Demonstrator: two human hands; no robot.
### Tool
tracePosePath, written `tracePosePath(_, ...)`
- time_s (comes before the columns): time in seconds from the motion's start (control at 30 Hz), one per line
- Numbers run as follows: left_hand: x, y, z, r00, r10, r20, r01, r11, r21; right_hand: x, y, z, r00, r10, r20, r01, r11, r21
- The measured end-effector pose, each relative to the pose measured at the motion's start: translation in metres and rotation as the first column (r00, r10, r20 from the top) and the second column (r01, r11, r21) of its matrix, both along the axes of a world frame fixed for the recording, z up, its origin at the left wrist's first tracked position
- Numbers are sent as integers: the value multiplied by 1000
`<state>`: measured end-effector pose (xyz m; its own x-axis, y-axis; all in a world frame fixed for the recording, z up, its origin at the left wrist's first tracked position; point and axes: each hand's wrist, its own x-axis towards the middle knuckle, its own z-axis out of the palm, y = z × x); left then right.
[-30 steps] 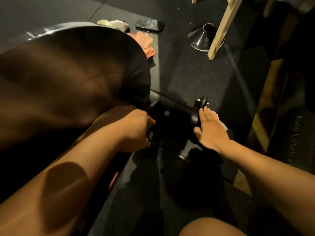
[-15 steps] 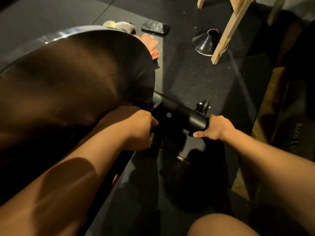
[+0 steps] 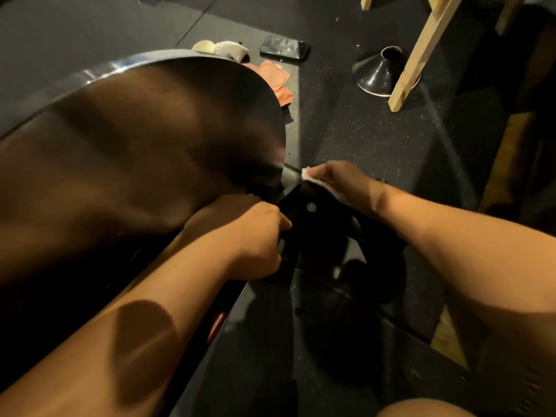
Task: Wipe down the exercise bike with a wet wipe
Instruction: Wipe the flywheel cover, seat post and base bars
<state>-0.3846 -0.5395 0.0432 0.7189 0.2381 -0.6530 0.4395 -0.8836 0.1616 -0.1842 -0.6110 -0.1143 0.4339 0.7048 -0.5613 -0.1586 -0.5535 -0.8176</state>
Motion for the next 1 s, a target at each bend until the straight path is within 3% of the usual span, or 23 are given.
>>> tracePosePath(0.03,0,0,0,1000,6,1,-6,1000,-1,-2,5,3,997,-63,-51,64,998,21)
tracePosePath(0.1,-1,-2,2,1000,8,6,-8,1000,-10,-7,8,0,998,-60,9,60,998,16)
tracePosePath(0.27,1,-1,2,1000,1,4,-1,1000,1,-10,9,-13,920,175,350,-209,976,60)
tracePosePath(0.37,1,-2,3,1000,-3,4,3,1000,23,-7,24,-14,806,301,509,-334,942,-27)
tracePosePath(0.47,1,-2,11,999,-28,31,26,998,63,-2,50,-9,748,452,485,-380,892,-246)
tracePosePath(0.53,1,-4,15,999,-26,45,23,998,63,-3,76,-4,683,587,435,-439,806,-398)
tracePosePath(0.57,1,-4,15,999,-34,38,31,998,61,-5,86,-4,676,586,447,-427,806,-410)
tracePosePath(0.7,2,-4,14,999,-41,17,40,998,57,-16,105,-10,823,360,439,-299,932,-204)
tracePosePath(0.87,1,-5,15,1000,7,-12,-6,1000,23,0,49,-16,630,617,472,-505,787,-354)
tracePosePath(1.0,4,-6,12,999,33,-24,-33,999,15,-5,-28,-36,624,474,621,-372,879,-297)
